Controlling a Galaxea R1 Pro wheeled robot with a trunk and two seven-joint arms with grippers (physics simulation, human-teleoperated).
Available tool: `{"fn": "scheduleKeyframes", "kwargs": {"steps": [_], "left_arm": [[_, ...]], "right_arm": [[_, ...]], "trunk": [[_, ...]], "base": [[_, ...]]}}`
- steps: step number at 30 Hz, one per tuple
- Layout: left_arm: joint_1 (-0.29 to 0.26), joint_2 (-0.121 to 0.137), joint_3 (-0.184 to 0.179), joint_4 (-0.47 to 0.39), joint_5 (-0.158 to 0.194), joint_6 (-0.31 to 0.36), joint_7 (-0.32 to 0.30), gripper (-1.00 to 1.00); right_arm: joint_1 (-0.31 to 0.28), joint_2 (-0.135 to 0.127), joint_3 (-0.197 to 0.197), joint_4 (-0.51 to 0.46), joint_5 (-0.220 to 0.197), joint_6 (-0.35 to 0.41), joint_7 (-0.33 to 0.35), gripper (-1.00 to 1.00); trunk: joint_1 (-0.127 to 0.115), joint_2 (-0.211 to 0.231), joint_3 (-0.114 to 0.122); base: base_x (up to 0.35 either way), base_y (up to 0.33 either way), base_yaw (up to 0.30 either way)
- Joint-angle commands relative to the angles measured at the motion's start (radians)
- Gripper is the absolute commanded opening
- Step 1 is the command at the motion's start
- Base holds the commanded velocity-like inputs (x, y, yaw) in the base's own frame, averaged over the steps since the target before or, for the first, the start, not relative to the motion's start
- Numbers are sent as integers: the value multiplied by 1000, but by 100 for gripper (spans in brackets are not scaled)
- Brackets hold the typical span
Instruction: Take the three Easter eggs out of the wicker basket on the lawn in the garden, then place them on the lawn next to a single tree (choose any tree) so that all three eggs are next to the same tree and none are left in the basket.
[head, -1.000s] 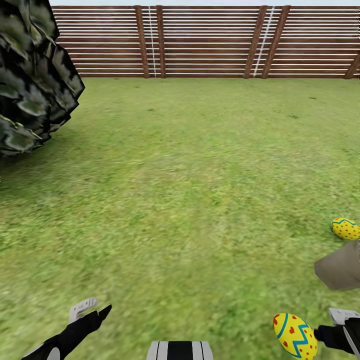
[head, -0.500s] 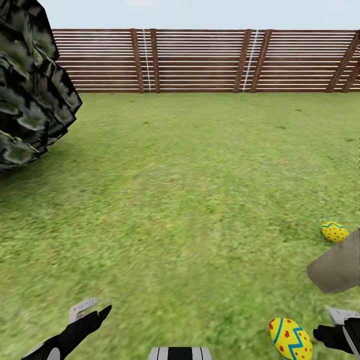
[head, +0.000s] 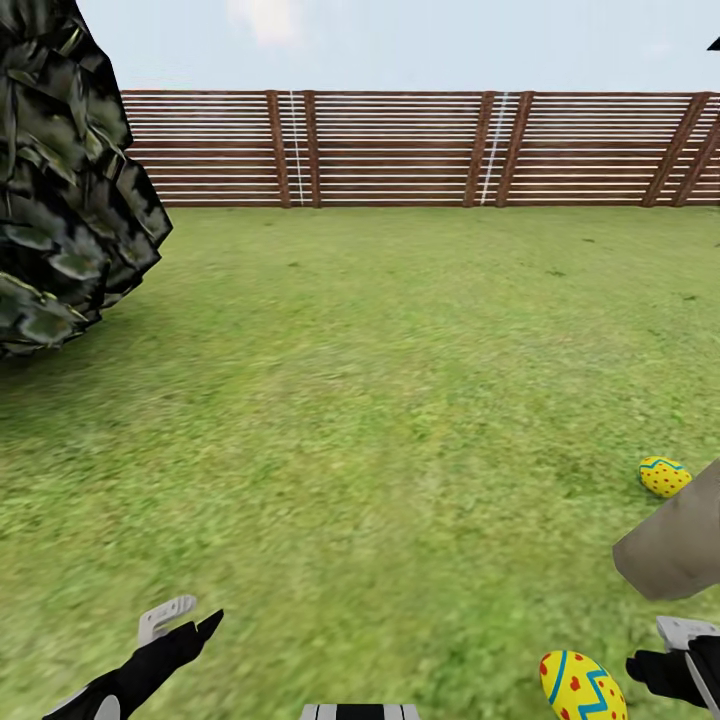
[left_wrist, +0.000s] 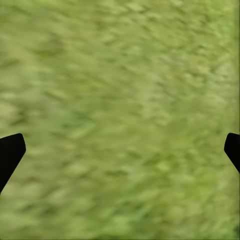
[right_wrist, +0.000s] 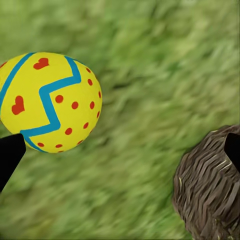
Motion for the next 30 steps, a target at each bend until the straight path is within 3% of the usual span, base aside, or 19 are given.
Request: {"fn": "scheduleKeyframes", "kwargs": {"steps": [1, 7, 9, 12, 25, 30], "left_arm": [[0, 0, 2, -1, 8, 8, -3, 100], [0, 0, 2, 0, 8, 8, -3, 100], [0, 0, 2, 1, 8, 8, -3, 100], [0, 0, 2, 2, 8, 8, -3, 100], [0, 1, 2, 1, 8, 10, -4, 100], [0, 1, 3, -1, 10, 16, -4, 100]], "right_arm": [[0, -1, -2, -1, 10, 2, 11, 100], [0, -6, -10, 0, 11, -9, 35, 100], [0, -4, -51, 1, 16, -13, 50, 100], [0, -3, -78, 2, 23, -12, 67, 100], [0, 5, -84, 2, 28, -3, 71, 100], [0, 5, -84, 2, 28, -2, 71, 100]], "trunk": [[0, 0, -1], [0, 0, -1], [0, 0, -1], [0, 0, -1], [-6, 2, 46], [-23, 35, 62]], "base": [[0, 0, 0], [0, 0, 0], [0, 0, 0], [0, 0, 0], [-226, -66, 0], [-47, -12, 0]]}}
